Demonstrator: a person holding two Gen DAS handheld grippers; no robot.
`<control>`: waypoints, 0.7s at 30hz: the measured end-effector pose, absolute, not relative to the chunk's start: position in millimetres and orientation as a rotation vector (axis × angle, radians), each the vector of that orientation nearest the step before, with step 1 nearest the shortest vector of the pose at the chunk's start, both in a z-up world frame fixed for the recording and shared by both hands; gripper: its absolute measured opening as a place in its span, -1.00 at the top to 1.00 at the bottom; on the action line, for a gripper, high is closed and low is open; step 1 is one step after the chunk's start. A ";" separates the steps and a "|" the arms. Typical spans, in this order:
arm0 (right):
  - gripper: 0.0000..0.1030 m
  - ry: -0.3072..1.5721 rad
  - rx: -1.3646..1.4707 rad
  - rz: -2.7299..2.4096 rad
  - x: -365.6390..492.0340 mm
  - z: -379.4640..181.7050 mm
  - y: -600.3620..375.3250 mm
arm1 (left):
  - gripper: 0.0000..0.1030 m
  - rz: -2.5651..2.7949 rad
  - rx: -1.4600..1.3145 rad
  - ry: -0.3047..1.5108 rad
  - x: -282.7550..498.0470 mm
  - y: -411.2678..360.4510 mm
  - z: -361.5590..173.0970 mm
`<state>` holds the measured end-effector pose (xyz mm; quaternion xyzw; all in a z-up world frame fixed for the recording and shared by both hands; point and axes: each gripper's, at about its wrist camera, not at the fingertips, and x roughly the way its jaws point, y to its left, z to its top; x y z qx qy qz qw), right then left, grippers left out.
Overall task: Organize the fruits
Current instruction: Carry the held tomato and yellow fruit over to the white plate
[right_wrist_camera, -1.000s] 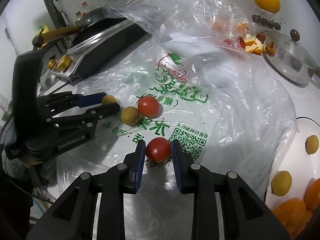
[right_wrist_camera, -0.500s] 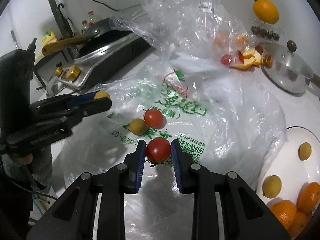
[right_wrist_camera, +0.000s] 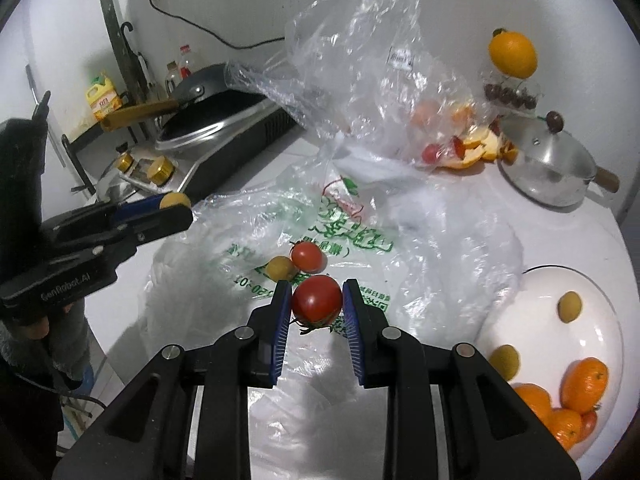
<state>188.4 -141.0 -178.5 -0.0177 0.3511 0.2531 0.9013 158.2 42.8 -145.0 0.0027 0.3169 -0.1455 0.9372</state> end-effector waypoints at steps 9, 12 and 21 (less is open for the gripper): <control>0.46 0.674 -0.027 0.497 166.4 -163.0 -168.4 | 0.46 -0.309 0.021 0.655 141.2 14.6 -140.0; 0.45 0.663 -0.021 0.488 160.5 -161.5 -178.0 | 0.47 -0.319 0.027 0.666 138.1 2.2 -140.5; 0.45 0.654 0.011 0.464 151.2 -164.2 -214.6 | 0.47 -0.346 0.046 0.681 128.9 -37.4 -141.3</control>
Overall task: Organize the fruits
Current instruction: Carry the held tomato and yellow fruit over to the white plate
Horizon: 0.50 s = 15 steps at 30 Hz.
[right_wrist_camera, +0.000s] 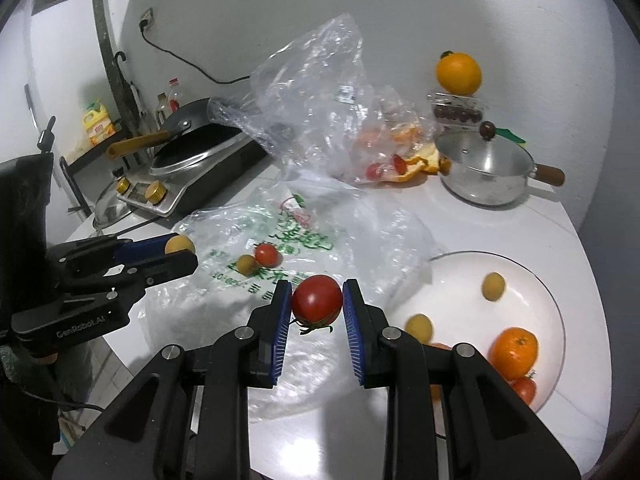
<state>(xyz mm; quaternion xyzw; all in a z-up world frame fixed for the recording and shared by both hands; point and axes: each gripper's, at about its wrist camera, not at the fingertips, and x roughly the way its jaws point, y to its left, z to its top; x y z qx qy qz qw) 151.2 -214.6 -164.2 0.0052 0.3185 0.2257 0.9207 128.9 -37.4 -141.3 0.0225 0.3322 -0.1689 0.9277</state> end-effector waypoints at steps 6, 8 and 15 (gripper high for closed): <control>0.46 0.651 0.032 0.453 150.3 -167.0 -238.4 | 0.47 -0.360 0.064 0.694 129.8 -61.9 -143.5; 0.46 0.650 0.042 0.448 150.2 -167.5 -246.3 | 0.46 -0.369 0.070 0.699 130.4 -71.5 -143.6; 0.45 0.647 0.075 0.398 150.2 -171.9 -286.4 | 0.47 -0.410 0.104 0.714 133.9 -105.3 -145.0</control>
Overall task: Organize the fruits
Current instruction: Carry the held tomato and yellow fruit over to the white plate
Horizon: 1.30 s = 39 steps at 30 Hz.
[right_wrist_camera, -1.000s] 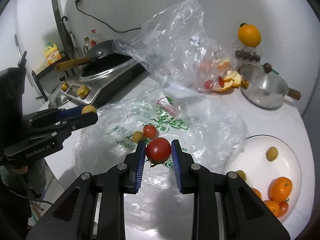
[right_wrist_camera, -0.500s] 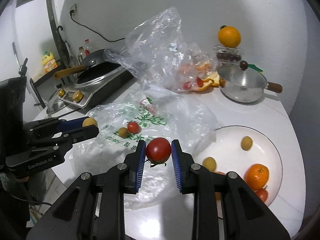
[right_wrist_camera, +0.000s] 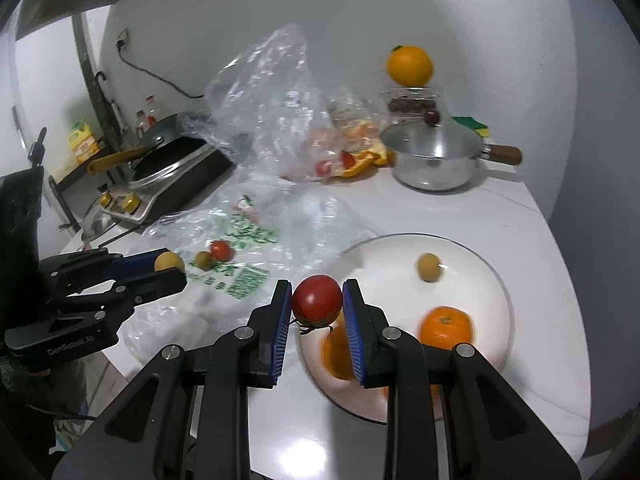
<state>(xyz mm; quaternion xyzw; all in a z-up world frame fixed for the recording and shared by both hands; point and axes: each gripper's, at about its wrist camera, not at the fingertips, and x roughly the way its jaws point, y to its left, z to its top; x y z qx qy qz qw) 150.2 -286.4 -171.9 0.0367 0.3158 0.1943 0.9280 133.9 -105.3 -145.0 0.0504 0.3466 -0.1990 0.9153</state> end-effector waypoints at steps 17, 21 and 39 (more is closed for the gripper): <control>0.45 0.675 0.139 0.278 159.1 -195.3 -367.7 | 0.47 -0.509 0.162 0.748 150.6 -177.5 -157.9; 0.45 0.681 0.151 0.273 163.7 -200.3 -376.6 | 0.47 -0.524 0.176 0.755 157.1 -191.8 -162.2; 0.46 0.713 0.178 0.297 184.9 -216.1 -389.6 | 0.47 -0.565 0.198 0.803 184.2 -231.9 -183.7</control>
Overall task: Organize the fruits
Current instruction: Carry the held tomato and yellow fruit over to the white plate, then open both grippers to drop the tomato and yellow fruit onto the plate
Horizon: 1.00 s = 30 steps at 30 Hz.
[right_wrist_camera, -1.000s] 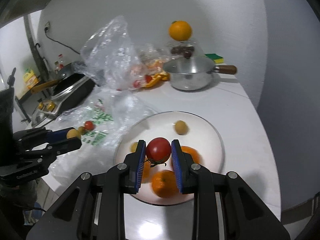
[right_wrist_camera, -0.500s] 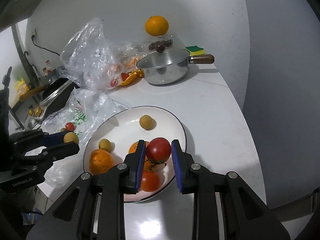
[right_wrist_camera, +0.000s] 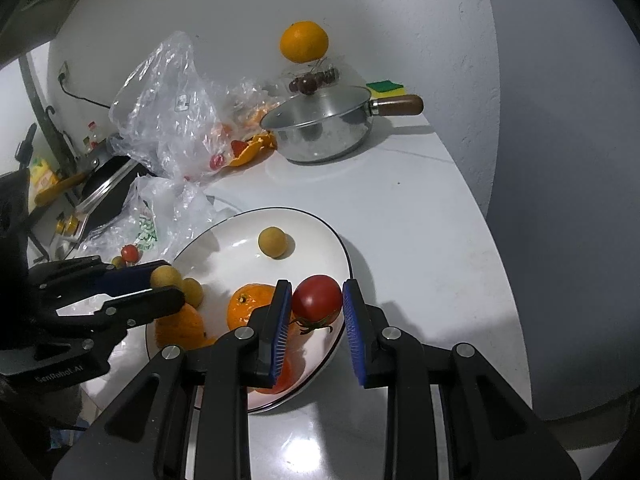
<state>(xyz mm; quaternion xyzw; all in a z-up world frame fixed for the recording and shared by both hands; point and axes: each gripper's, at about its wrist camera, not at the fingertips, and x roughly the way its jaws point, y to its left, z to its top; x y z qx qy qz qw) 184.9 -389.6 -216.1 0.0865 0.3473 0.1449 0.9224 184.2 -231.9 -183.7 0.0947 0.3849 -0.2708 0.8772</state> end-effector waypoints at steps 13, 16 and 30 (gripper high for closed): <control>0.45 0.729 0.173 0.312 190.8 -219.2 -385.2 | 0.45 -0.578 0.206 0.829 191.7 -239.6 -193.5; 0.45 0.732 0.171 0.301 190.4 -218.3 -384.7 | 0.44 -0.581 0.201 0.829 190.8 -237.5 -191.0; 0.44 0.710 0.144 0.288 177.4 -204.0 -373.1 | 0.41 -0.547 0.176 0.784 169.9 -212.5 -173.7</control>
